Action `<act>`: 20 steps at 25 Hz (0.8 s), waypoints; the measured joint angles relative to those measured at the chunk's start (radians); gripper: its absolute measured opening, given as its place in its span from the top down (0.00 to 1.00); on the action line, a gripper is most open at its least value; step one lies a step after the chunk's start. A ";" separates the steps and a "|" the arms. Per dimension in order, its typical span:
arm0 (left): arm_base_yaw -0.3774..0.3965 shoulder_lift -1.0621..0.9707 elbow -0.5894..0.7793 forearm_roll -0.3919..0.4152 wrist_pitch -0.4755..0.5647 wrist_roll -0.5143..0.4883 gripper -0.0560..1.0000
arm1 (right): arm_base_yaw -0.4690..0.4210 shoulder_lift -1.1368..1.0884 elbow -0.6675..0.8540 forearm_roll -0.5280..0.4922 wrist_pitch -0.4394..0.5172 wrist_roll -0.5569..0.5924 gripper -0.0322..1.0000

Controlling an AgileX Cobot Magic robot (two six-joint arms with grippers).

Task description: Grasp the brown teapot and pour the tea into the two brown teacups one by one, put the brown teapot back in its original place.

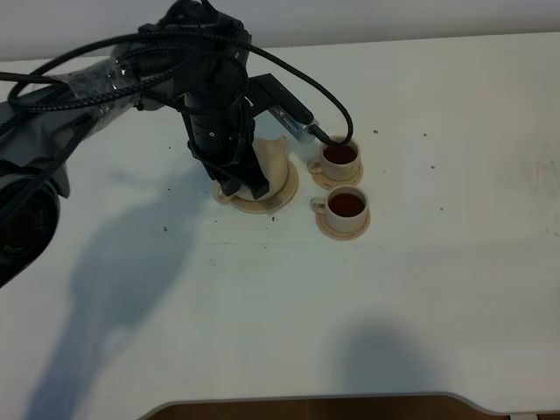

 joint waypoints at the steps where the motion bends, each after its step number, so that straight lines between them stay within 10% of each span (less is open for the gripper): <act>1: 0.000 -0.015 0.000 -0.004 0.014 -0.001 0.61 | 0.000 0.000 0.000 0.000 0.000 0.000 0.54; 9: 0.001 -0.277 0.096 -0.057 0.078 -0.185 0.56 | 0.000 0.000 0.000 0.000 0.000 0.000 0.54; 20: 0.002 -0.969 0.763 -0.053 0.078 -0.305 0.56 | 0.000 0.000 0.000 0.000 0.000 0.000 0.54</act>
